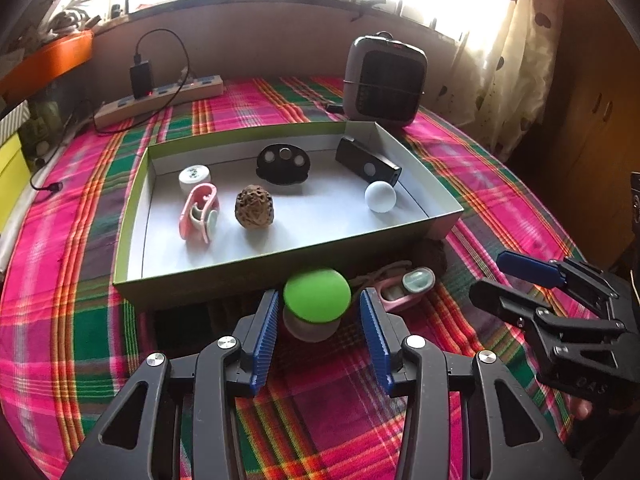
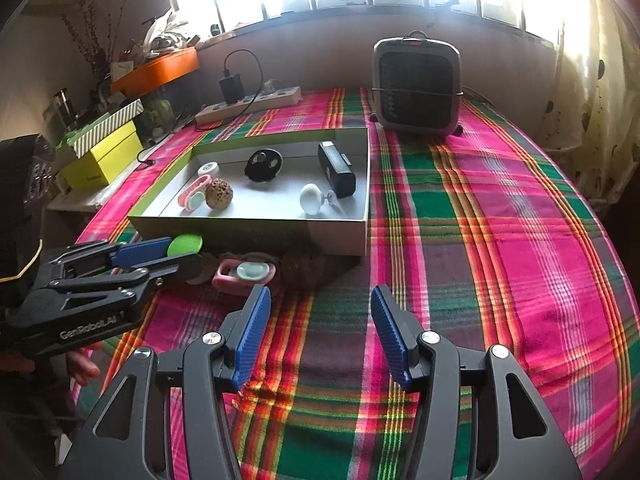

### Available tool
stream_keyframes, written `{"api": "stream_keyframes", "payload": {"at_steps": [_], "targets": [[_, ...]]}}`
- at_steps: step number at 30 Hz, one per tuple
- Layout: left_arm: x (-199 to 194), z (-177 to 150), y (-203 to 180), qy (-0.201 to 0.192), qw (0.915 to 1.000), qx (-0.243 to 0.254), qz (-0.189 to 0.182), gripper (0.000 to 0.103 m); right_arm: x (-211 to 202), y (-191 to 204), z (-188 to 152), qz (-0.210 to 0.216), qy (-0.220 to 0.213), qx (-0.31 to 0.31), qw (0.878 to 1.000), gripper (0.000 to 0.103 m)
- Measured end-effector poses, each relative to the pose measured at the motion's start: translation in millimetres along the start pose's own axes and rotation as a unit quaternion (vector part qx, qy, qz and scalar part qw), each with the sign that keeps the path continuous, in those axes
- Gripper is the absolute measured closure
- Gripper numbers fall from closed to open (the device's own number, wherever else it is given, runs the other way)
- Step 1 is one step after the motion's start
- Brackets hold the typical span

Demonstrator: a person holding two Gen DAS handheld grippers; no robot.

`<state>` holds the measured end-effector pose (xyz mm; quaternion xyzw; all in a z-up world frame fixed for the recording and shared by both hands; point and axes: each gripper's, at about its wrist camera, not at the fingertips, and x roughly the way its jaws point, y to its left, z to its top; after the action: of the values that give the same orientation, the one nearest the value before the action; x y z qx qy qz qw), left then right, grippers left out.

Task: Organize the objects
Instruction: 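Move left gripper to the green-lidded jar and close on it, then hold the green jar with left gripper while right gripper moves to the pink oval device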

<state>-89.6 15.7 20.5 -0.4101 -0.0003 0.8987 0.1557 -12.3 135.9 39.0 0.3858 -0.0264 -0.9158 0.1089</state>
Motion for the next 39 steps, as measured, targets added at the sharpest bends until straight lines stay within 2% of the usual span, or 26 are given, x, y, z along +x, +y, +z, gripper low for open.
{"api": "stream_keyframes", "payload": {"at_steps": [17, 24, 39], "targets": [[10.7, 5.7, 1.6, 0.005, 0.9998, -0.015, 0.016, 0.063, 4.2, -4.8, -3.3, 0.006, 0.008, 0.004, 1.000, 0.049], [9.6, 4.5, 3.1, 0.004, 0.9998, -0.017, 0.014, 0.071, 4.9, -2.2, -3.9, 0.005, 0.011, 0.002, 1.000, 0.049], [-2.8, -1.7, 9.4, -0.005, 0.9996, -0.024, 0.017, 0.072, 6.8, 9.8, -2.7, 0.005, 0.014, -0.008, 1.000, 0.049]]}}
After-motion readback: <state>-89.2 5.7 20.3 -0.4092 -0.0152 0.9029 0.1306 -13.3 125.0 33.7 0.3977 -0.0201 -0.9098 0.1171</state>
